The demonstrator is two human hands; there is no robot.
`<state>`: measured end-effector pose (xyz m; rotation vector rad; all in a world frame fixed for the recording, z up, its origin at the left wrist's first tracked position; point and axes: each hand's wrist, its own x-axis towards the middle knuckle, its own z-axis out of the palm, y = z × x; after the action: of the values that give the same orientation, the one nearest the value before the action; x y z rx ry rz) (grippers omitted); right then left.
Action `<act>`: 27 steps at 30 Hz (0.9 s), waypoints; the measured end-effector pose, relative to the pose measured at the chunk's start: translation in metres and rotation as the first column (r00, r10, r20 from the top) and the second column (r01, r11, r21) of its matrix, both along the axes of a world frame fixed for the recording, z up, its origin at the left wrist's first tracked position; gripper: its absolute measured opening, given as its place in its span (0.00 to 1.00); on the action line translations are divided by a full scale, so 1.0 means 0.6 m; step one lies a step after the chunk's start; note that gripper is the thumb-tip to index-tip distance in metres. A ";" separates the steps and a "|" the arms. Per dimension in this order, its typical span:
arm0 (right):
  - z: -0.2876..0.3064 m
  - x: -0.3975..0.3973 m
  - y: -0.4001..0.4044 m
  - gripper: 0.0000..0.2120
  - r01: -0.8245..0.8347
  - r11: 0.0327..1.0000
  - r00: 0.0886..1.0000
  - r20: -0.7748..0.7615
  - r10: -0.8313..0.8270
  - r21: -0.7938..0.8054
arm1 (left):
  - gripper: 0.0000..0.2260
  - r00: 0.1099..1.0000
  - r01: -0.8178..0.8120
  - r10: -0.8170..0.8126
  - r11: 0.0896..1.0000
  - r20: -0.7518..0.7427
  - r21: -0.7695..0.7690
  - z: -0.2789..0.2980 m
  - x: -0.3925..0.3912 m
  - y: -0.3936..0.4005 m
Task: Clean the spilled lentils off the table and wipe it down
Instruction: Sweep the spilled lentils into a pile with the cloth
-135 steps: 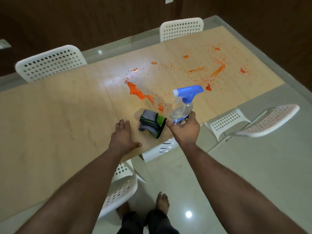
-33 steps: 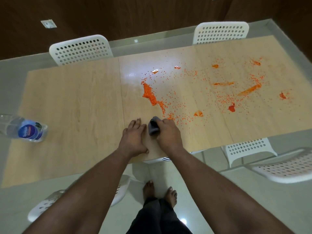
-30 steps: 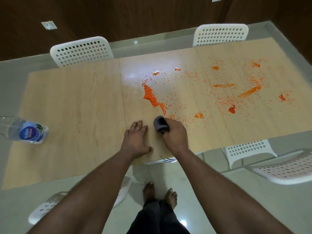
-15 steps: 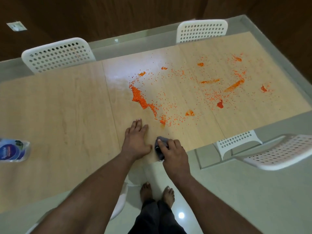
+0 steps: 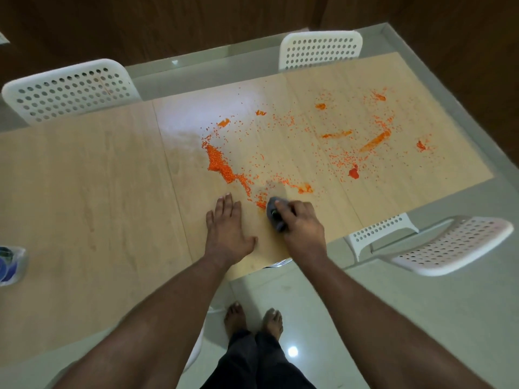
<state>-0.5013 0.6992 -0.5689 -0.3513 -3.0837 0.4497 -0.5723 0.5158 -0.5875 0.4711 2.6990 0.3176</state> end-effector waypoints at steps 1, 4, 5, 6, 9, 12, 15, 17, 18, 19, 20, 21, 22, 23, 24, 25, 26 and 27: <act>-0.011 0.028 -0.009 0.27 -0.024 0.999 1.000 -0.001 0.024 0.028 | 0.48 1.000 0.010 -0.010 1.000 -0.006 0.017 0.002 -0.002 0.006; -0.043 0.083 -0.014 0.29 -0.052 0.995 0.998 0.050 0.048 0.080 | 0.48 0.999 0.035 -0.035 0.998 -0.006 0.048 0.001 -0.006 0.037; -0.049 0.088 -0.009 0.30 -0.033 0.997 0.998 0.054 0.029 0.074 | 0.48 0.999 0.034 -0.033 0.998 -0.003 0.048 -0.002 -0.008 0.048; -0.053 0.088 0.001 0.29 -0.007 0.997 0.999 0.042 0.004 0.073 | 0.48 1.000 0.027 -0.027 0.999 -0.001 0.038 -0.007 -0.008 0.061; -0.052 0.061 0.031 0.26 0.037 0.997 0.999 -0.001 -0.037 0.066 | 0.49 1.000 -0.018 0.018 1.000 0.002 0.006 -0.017 -0.004 0.085; -0.055 0.004 0.086 0.25 0.047 0.997 0.999 -0.030 -0.046 0.055 | 0.52 0.998 -0.057 0.057 0.998 -0.001 -0.005 -0.022 -0.004 0.101; -0.046 -0.069 0.137 0.24 0.044 0.998 0.999 -0.010 -0.044 0.047 | 0.54 0.997 -0.074 0.074 0.997 -0.012 -0.007 -0.020 -0.006 0.109; -0.036 -0.105 0.162 0.24 0.021 0.999 1.000 0.011 -0.022 0.039 | 0.52 0.996 -0.076 0.076 0.997 -0.039 -0.018 -0.019 -0.003 0.124; -0.031 -0.113 0.174 0.25 0.010 0.999 1.000 0.001 -0.010 0.031 | 0.51 0.996 -0.075 0.073 0.997 -0.056 -0.017 -0.016 -0.002 0.139; -0.027 -0.113 0.181 0.26 -0.004 1.000 1.000 -0.020 0.004 0.028 | 0.51 0.995 -0.073 0.072 0.997 -0.062 -0.016 -0.013 -0.002 0.155; -0.024 -0.105 0.183 0.27 -0.021 0.999 0.999 -0.044 0.022 0.031 | 0.50 0.996 -0.070 0.068 0.997 -0.055 -0.018 -0.011 -0.005 0.170; -0.021 -0.090 0.187 0.28 -0.039 0.998 0.997 -0.065 0.042 0.039 | 0.50 0.997 -0.066 0.065 0.997 -0.042 -0.027 -0.008 -0.010 0.190; -0.024 -0.068 0.189 0.29 -0.061 0.997 0.995 -0.079 0.065 0.049 | 0.51 0.998 -0.063 0.061 0.997 -0.030 -0.038 -0.006 -0.016 0.207; -0.029 -0.044 0.191 0.29 -0.082 0.995 0.992 -0.088 0.087 0.057 | 0.51 0.998 -0.060 0.059 0.997 -0.021 -0.048 -0.004 -0.024 0.222; -0.037 -0.017 0.191 0.29 -0.103 0.993 0.990 -0.086 0.109 0.064 | 0.52 0.998 -0.060 0.060 0.997 -0.010 -0.056 -0.003 -0.032 0.230; -0.045 0.008 0.195 0.28 -0.127 0.989 0.988 -0.076 0.132 0.073 | 0.53 0.998 -0.066 0.066 0.996 -0.001 -0.056 -0.002 -0.040 0.239; -0.052 0.028 0.205 0.28 -0.147 0.986 0.987 -0.059 0.152 0.080 | 0.55 0.997 -0.076 0.077 0.996 0.009 -0.053 -0.001 -0.048 0.251; -0.058 0.040 0.213 0.27 -0.165 0.982 0.984 -0.048 0.170 0.088 | 0.57 0.996 -0.084 0.085 0.995 0.021 -0.053 0.000 -0.055 0.257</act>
<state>-0.4775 0.8269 -0.6034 -0.0767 -3.0780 0.3242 -0.6051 0.6701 -0.5875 0.3369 2.7017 0.2738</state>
